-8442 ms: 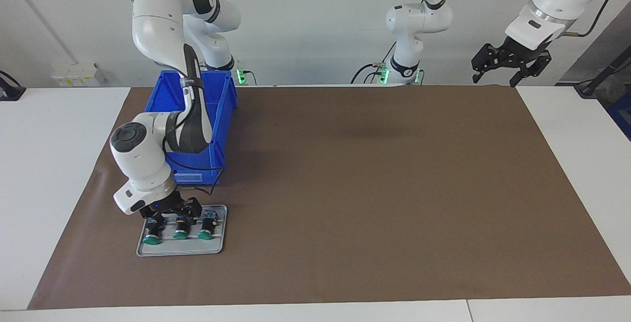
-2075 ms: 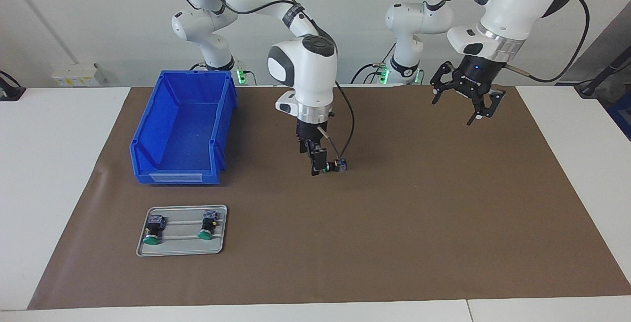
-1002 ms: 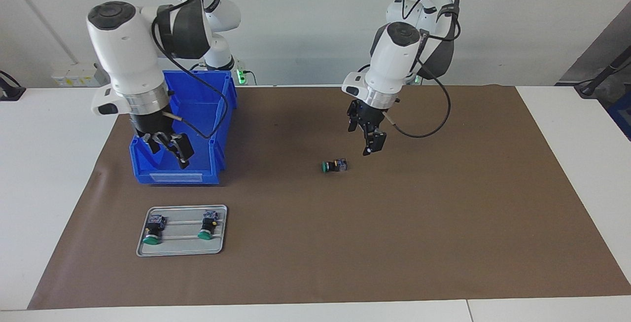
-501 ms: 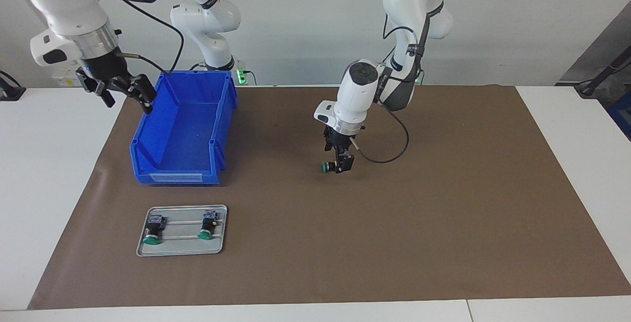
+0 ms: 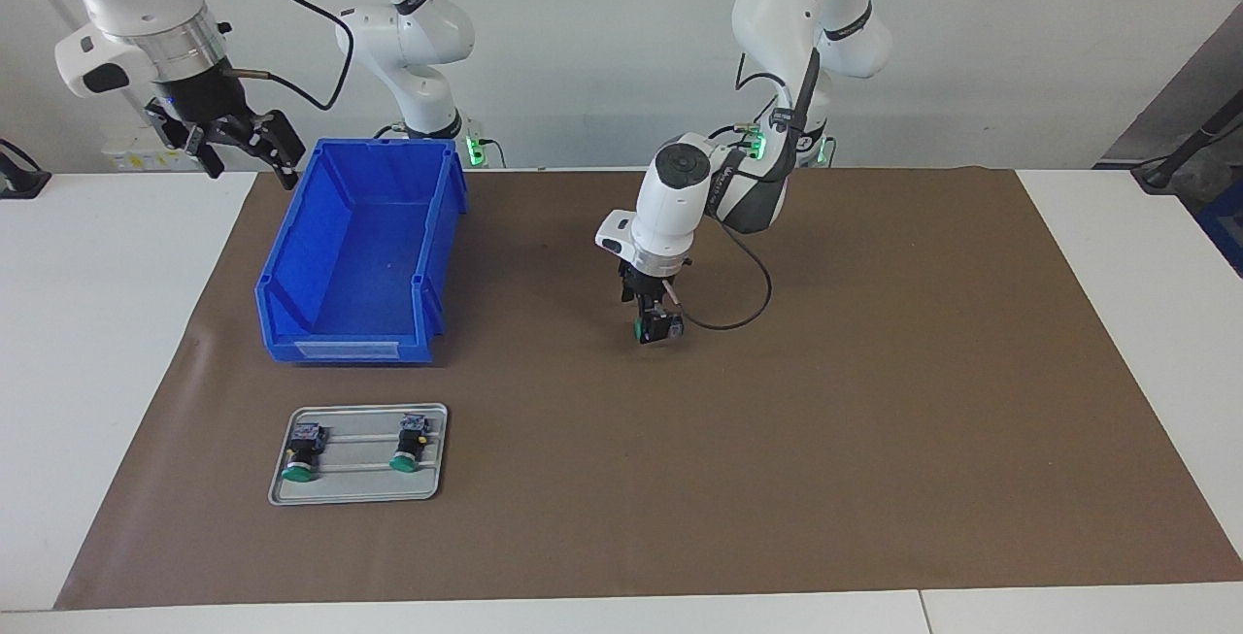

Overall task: Place and press button with both arms
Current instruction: 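Withdraw the right gripper while the left gripper reaches the button, then grasp the green button with the left gripper and lift it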

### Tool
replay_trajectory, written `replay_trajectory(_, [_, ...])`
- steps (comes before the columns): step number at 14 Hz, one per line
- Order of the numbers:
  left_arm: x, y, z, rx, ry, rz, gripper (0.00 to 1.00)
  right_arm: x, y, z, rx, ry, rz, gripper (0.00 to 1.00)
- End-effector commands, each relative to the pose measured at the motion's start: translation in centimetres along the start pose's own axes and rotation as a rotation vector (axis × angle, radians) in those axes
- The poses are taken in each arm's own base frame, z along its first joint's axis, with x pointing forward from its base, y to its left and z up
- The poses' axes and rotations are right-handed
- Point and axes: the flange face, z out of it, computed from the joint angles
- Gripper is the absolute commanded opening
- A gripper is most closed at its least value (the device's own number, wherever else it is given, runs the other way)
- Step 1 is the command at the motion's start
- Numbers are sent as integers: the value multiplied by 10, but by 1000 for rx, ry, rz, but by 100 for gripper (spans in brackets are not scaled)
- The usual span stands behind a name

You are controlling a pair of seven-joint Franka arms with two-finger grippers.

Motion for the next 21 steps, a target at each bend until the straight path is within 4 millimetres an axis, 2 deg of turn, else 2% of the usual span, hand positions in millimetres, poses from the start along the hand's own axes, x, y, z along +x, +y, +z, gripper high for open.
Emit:
replay_trajectory(1, [6, -5, 7, 12, 4, -12, 91, -6, 2, 1, -1, 5, -27, 100])
replay_trajectory(7, [5, -7, 13, 19, 8, -12, 88, -6, 2, 0, 2, 8, -32, 100])
replay_trajectory(9, [5, -6, 13, 19, 7, -10, 88, -8, -8, -1, 4, 5, -47, 100])
replay_trajectory(11, [2, -7, 16, 16, 2, -13, 87, -7, -2, 0, 9, 6, -39, 100])
replay_trajectory(14, [1, -5, 19, 11, -10, -9, 76, -5, 2, 1, 5, 5, -33, 100])
replay_trajectory(15, [2, -7, 16, 18, -6, -6, 63, -3, 3, 1, 0, 6, -35, 100])
replay_trajectory(18, [5, -8, 14, 23, 2, -7, 43, 2, 3, 0, -7, -1, -58, 100])
replay_trajectory(20, [8, -10, 9, 27, 6, -9, 30, 0, -6, -2, -6, 0, -74, 100])
replay_trajectory(21, [9, -12, 5, 28, 4, -6, 13, 0, -7, -1, -7, -2, -75, 100])
